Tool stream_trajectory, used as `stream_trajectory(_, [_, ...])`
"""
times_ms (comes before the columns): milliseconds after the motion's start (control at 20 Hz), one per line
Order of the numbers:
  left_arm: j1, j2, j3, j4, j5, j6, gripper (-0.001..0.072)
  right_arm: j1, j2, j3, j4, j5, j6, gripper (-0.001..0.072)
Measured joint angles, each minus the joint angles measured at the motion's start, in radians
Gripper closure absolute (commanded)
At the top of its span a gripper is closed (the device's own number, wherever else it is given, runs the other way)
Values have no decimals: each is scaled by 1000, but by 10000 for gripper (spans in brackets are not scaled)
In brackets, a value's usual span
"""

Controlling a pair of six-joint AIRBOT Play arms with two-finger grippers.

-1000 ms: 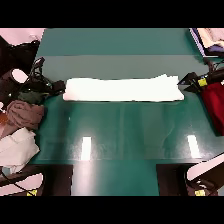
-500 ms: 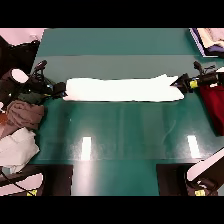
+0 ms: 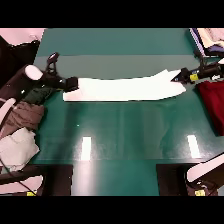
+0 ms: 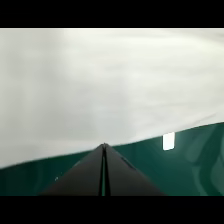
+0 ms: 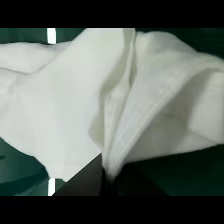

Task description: Fold the shirts.

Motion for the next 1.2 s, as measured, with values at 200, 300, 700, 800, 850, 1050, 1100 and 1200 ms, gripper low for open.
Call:
stream_trajectory(200, [-126,-187,240,-2,24,1,684,58,116,0,76,-4,23,694])
stream_trajectory(300, [-184,-295,369,-4,23,-1,684,102,154,17,136,-13,30,694])
stream_trajectory(700, [-295,-603,642,-18,-32,-31,683,335,191,200,218,-60,81,694])
stream_trajectory(800, [-301,-632,655,-18,-38,-35,683,386,191,220,221,-76,87,694])
stream_trajectory(850, [-302,-640,660,-20,-34,-37,683,407,190,227,224,-83,90,695])
stream_trajectory(1050, [-304,-652,669,-21,-21,-39,684,476,164,238,226,-97,100,694])
stream_trajectory(1100, [-302,-648,672,-19,-29,-38,684,490,154,240,227,-101,101,695])
stream_trajectory(1200, [-287,-626,692,-8,-53,-30,683,511,135,241,227,-107,101,694])
